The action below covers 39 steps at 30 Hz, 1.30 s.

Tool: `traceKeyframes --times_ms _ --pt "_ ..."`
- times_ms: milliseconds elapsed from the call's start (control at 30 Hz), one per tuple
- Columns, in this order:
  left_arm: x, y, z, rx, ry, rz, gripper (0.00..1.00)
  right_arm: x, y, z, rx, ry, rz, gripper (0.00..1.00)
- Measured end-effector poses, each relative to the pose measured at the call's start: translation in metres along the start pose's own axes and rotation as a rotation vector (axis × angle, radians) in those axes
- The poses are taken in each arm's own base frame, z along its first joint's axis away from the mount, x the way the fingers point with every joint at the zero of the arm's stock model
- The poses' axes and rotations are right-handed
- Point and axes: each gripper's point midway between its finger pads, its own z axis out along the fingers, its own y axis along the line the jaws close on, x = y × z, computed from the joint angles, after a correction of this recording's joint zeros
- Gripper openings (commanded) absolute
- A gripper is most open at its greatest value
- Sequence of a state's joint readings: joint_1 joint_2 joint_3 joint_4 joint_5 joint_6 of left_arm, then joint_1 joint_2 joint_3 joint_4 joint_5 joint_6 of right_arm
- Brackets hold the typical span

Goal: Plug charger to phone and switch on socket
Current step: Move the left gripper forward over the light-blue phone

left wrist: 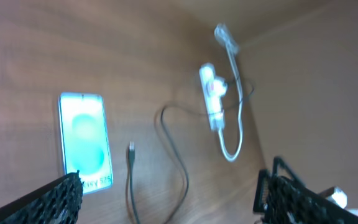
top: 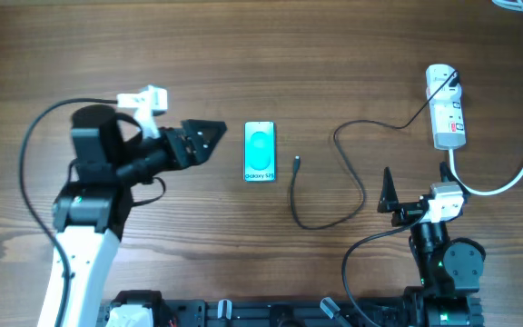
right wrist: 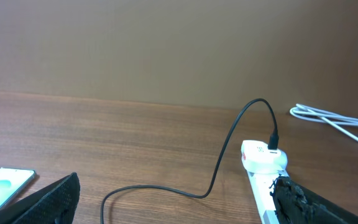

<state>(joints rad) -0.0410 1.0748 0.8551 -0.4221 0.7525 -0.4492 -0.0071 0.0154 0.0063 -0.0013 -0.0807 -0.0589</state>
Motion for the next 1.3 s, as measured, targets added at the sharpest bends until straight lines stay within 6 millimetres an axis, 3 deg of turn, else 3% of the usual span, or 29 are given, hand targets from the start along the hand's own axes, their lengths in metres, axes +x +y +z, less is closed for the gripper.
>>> traceKeyframes --times_ms 200,533,667,767,1100,1300 --pt "0.036 0.007 0.023 -0.205 0.206 -0.079 1.00 0.000 0.000 0.000 0.000 0.000 0.000 1.00" --pt "0.030 0.001 0.044 -0.648 0.426 -0.015 1.00 0.000 0.000 0.000 0.000 0.000 0.000 1.00" --pt "0.028 0.006 0.078 -0.683 0.425 0.048 1.00 0.000 0.000 0.000 0.000 0.000 0.000 1.00" --pt "0.036 0.011 0.093 -0.702 0.448 0.073 1.00 0.000 0.000 0.000 0.000 0.000 0.000 1.00" --pt "0.046 0.017 0.100 -0.751 0.458 0.019 1.00 0.000 0.000 0.000 0.000 0.000 0.000 1.00" --pt "0.070 0.050 0.116 -0.843 0.559 -0.019 1.00 0.000 0.000 0.000 0.000 0.000 0.000 1.00"
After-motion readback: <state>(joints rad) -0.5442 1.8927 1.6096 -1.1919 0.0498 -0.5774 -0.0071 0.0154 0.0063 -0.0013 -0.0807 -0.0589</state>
